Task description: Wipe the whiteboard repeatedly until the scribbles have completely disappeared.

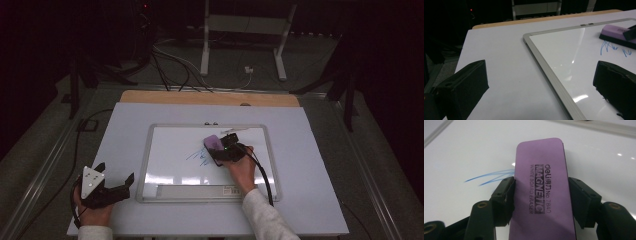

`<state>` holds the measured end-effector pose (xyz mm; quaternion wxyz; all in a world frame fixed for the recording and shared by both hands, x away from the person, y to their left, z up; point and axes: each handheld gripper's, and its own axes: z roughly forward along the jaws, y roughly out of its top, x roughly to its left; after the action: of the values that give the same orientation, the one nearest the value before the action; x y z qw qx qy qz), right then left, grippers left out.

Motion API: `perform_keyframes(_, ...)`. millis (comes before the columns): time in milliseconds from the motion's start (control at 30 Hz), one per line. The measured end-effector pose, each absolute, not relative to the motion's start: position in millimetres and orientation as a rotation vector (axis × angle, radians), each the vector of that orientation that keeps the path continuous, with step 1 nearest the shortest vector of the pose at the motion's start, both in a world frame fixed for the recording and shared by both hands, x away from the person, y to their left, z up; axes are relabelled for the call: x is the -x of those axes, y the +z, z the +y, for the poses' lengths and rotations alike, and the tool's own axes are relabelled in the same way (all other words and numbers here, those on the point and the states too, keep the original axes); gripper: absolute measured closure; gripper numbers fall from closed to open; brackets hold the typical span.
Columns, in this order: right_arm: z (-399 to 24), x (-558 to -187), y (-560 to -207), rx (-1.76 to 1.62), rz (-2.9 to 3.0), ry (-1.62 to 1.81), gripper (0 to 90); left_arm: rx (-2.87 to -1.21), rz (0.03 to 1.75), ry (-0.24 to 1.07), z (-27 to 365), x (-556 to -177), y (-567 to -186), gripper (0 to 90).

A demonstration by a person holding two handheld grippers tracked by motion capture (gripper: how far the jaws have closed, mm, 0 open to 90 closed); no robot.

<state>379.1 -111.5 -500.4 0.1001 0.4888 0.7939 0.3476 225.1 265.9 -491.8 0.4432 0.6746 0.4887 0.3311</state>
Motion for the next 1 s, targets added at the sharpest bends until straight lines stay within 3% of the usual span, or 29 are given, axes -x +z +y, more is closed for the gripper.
perform_keyframes(367, -130, -390, -500, -1.555, 2.235, 0.984, 41.0, -1.669, 1.215, 0.819, 267, -225, -492, 0.6)
perform_keyframes(700, -99, -371, -499, -1.402, 2.376, 1.014, 41.0, -1.67, 1.212, 0.818, 266, -225, -492, 0.6)
perform_keyframes(1000, -118, -386, -500, -1.52, 2.26, 0.988, 41.0, -1.671, 1.213, 0.817, 266, -226, -493, 0.6)
